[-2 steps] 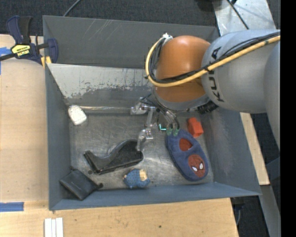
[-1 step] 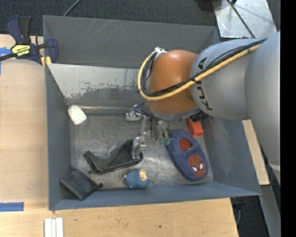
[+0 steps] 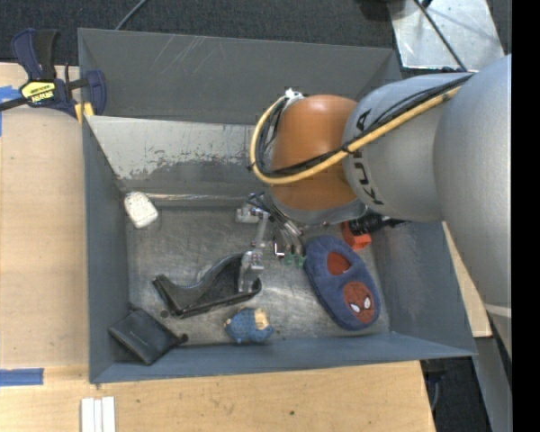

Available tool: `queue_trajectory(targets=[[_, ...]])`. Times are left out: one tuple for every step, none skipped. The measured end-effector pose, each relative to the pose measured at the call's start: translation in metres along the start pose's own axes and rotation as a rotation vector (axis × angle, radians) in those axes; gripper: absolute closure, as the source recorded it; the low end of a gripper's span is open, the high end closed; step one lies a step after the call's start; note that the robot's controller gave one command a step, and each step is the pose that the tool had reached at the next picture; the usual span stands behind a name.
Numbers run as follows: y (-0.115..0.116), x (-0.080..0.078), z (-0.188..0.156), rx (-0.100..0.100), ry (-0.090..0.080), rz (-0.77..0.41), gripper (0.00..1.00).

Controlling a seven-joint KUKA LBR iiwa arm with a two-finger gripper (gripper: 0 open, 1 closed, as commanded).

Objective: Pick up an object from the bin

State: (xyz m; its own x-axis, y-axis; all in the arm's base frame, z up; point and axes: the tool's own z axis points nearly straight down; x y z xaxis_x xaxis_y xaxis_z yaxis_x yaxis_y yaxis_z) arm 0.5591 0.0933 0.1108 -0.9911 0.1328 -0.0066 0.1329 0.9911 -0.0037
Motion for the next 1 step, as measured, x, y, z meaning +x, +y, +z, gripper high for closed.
queue_trajectory(targets=[[0.0027,0.0028,-0.0039,-0.001,0.019,-0.002,1.00]])
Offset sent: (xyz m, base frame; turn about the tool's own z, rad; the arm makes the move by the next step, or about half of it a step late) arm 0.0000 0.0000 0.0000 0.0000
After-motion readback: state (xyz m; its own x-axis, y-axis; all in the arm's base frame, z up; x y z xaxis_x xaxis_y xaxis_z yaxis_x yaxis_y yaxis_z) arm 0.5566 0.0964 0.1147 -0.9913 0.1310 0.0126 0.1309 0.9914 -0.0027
